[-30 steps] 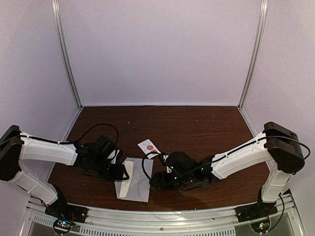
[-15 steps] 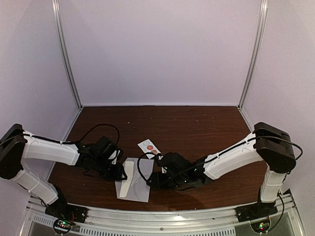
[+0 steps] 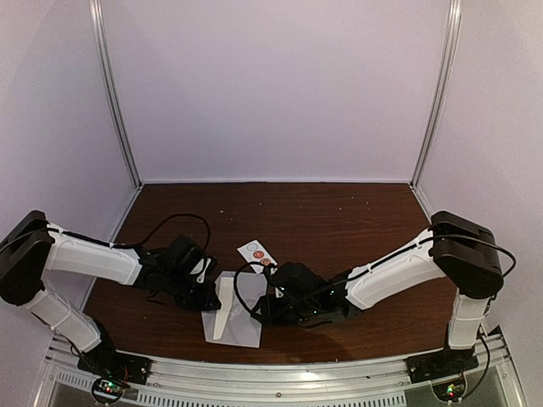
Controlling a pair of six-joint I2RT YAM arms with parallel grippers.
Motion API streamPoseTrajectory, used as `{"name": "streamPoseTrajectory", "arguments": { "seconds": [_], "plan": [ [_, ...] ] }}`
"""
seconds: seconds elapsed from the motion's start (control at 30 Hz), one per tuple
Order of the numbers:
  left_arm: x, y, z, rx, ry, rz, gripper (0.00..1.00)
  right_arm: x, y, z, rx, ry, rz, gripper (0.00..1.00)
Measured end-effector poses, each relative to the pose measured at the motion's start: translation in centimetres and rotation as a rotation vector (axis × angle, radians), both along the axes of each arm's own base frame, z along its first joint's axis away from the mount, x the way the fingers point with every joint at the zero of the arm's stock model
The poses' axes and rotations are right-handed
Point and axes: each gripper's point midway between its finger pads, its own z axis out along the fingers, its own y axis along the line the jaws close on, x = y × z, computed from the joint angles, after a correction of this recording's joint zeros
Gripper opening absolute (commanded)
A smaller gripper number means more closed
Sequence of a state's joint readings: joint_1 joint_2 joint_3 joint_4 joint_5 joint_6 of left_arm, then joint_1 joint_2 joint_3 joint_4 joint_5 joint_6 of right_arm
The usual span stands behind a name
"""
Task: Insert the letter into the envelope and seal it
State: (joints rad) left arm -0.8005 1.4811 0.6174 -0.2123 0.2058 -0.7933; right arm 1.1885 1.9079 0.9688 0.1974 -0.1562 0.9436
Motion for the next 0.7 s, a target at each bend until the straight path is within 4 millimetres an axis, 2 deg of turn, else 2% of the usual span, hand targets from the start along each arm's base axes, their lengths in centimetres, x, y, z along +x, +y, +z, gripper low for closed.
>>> {"name": "streamPoseTrajectory", "arguments": {
  "seconds": [0.2, 0.7],
  "plan": [
    [0.1, -0.5, -0.1, -0.019, 0.000, -0.009, 0.04, 0.2, 0.2, -0.1, 0.000, 0.000, -0.001, 0.39],
    [0.6, -1.2, -0.2, -0.034, -0.009, -0.022, 0.04, 0.3, 0.3, -0.1, 0.002, 0.000, -0.003, 0.38]
  ]
}}
